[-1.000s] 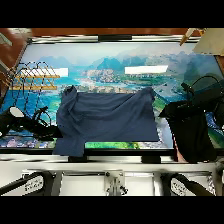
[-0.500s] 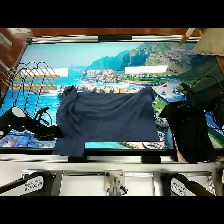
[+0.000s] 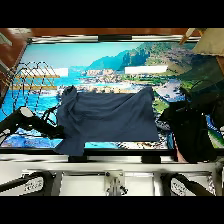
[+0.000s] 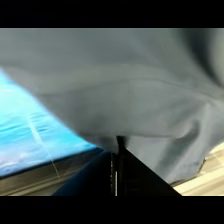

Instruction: Fold the shirts.

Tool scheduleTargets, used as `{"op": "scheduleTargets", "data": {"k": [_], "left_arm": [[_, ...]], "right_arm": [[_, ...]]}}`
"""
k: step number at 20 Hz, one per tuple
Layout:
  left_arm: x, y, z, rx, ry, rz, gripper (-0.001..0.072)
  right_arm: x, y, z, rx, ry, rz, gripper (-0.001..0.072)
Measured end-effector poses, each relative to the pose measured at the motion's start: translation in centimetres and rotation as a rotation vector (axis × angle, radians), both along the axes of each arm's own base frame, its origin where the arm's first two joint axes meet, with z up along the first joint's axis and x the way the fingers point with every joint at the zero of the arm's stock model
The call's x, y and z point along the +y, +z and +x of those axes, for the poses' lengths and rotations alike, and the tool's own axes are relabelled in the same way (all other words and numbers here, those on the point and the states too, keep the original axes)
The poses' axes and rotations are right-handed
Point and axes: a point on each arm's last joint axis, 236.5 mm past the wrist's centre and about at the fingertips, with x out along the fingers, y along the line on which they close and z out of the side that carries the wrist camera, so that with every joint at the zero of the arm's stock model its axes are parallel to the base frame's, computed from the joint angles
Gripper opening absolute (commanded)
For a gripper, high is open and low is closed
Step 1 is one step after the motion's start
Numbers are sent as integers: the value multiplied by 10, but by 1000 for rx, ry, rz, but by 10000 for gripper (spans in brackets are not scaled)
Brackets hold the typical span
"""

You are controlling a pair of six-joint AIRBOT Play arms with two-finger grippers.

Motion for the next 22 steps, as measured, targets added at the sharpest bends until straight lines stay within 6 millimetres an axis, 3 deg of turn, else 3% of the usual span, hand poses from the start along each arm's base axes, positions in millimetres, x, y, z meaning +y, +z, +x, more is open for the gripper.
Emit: {"op": "scheduleTargets", "data": {"k": [4, 10, 14, 22], "left_arm": [[-3, 3, -4, 14, -9, -12, 32], [-5, 13, -7, 5, -20, -19, 32], [-5, 23, -5, -31, -22, -16, 32], [-5, 34, -1, -83, -28, -11, 32]], "right_arm": [[9, -31, -34, 110, 0, 23, 550], [8, -61, -55, 209, 20, 3, 550], [18, -76, -57, 238, 49, 2, 550], [24, -80, -58, 253, 64, 6, 550]]}}
